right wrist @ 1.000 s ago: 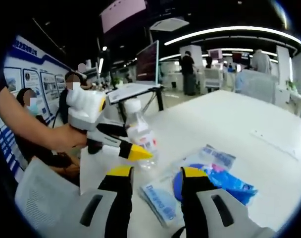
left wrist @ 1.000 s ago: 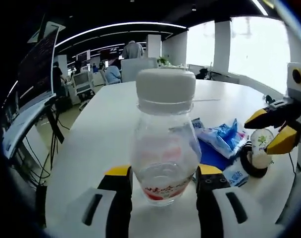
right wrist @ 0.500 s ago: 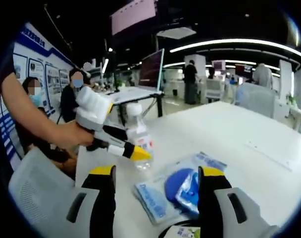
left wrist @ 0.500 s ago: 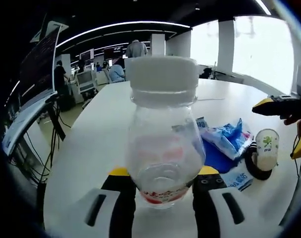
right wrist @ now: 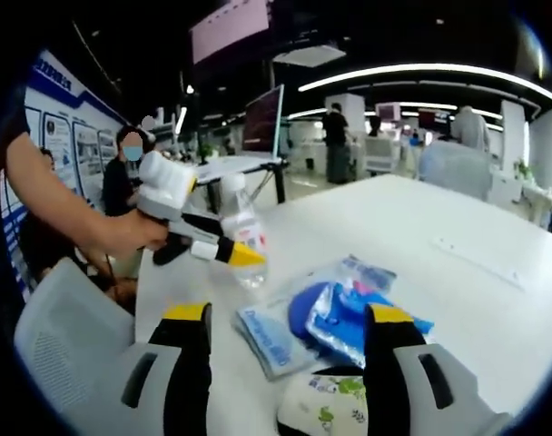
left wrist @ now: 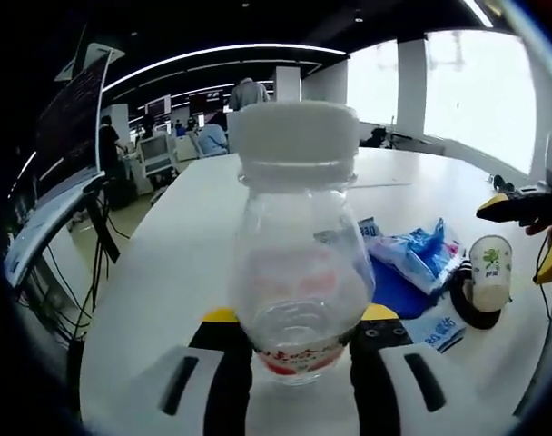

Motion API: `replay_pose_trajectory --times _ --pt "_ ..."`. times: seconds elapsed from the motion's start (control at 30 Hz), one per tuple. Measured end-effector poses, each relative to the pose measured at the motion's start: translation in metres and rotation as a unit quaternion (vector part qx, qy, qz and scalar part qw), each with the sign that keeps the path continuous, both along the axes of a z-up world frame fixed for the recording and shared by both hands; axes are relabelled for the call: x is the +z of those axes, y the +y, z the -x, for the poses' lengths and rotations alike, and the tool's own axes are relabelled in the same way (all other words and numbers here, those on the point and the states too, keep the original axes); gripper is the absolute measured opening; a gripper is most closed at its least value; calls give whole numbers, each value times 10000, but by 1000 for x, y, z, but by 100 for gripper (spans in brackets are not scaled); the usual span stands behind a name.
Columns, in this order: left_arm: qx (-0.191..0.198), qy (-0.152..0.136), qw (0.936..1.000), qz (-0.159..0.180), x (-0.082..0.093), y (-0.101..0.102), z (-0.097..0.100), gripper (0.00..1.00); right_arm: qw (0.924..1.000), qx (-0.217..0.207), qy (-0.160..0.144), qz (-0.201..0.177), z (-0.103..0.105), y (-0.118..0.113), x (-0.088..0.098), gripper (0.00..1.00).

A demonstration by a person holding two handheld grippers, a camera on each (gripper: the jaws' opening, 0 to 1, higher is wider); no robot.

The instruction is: Arrange the tabletop items into an orderly group along one side of the table until the central work area is clear of visible clutter.

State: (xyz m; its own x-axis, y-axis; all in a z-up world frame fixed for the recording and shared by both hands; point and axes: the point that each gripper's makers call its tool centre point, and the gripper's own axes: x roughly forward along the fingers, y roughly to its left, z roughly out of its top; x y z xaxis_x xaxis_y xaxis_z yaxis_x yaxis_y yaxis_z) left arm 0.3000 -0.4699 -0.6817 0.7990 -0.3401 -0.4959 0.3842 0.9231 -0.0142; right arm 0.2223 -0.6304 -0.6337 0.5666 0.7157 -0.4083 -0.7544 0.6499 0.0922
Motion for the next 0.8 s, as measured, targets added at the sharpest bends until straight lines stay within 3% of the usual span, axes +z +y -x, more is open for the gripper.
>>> replay_pose_trajectory --times 0.5,0.8 --pt "78 105 9999 35 2 7 -11 40 9993 -367 -36 -111 8 -34 4 66" --pt "29 -12 10000 40 17 1 -31 40 9986 -510 -25 -133 17 -50 4 66"
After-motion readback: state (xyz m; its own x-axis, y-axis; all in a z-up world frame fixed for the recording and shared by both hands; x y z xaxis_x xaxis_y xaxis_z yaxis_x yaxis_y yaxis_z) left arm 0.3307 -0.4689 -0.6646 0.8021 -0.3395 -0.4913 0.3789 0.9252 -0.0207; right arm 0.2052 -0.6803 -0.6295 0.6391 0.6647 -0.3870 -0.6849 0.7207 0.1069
